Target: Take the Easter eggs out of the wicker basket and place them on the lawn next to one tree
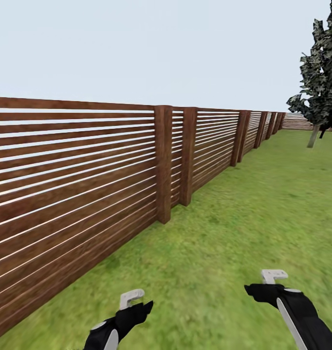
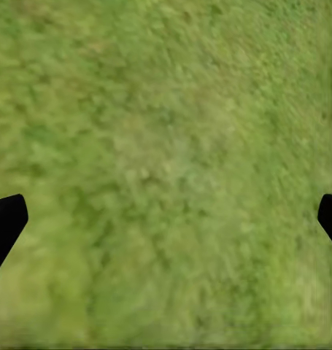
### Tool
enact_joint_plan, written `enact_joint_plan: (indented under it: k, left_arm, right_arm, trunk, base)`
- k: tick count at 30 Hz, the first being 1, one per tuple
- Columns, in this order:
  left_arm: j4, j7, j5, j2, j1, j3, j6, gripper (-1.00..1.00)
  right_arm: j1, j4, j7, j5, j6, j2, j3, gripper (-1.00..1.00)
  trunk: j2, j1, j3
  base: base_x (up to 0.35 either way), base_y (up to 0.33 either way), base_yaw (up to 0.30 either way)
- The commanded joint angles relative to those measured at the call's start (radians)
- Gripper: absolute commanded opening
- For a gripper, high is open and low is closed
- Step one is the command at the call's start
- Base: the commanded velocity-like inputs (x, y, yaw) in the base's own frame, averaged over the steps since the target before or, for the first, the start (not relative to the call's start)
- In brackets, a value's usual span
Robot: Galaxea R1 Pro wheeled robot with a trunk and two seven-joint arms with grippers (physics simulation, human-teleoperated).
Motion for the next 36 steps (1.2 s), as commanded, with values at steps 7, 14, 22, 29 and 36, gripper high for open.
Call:
enact_joint_plan:
  k: [7,14,22,29,36]
  left_arm:
    - [-0.003,-0.001,0.008,0.0,0.0,0.0,0.006,1.0]
    - [-0.003,-0.002,0.01,0.002,0.0,0.001,0.006,1.0]
    - [-0.003,-0.002,0.053,0.007,0.0,0.001,0.006,1.0]
    - [-0.003,-0.002,0.072,0.009,0.0,0.001,0.005,1.0]
    - [-0.005,-0.002,0.072,0.009,0.0,0.0,0.006,1.0]
  right_arm:
    - [-0.001,0.001,-0.001,-0.005,0.004,0.0,0.0,1.0]
    - [-0.001,0.003,-0.001,-0.004,0.004,0.0,-0.001,1.0]
    - [-0.001,0.004,-0.001,-0.004,0.004,0.0,-0.001,1.0]
    - [-0.001,0.005,0.0,-0.005,0.004,0.0,-0.002,1.0]
    - [-0.001,0.005,-0.001,-0.011,0.004,0.0,-0.003,1.0]
  trunk:
    - [-0.001,-0.001,-0.001]
    - [-0.001,-0.001,-0.001]
    - [-0.001,-0.001,-0.001]
    - [-0.001,-0.001,-0.001]
    - [-0.001,-0.001,-0.001]
  base:
    - [-0.28,-0.182,-0.266]
    - [-0.201,-0.063,-0.267]
    - [-0.025,-0.007,-0.267]
    - [-0.02,-0.007,-0.266]
    - [-0.222,-0.148,-0.267]
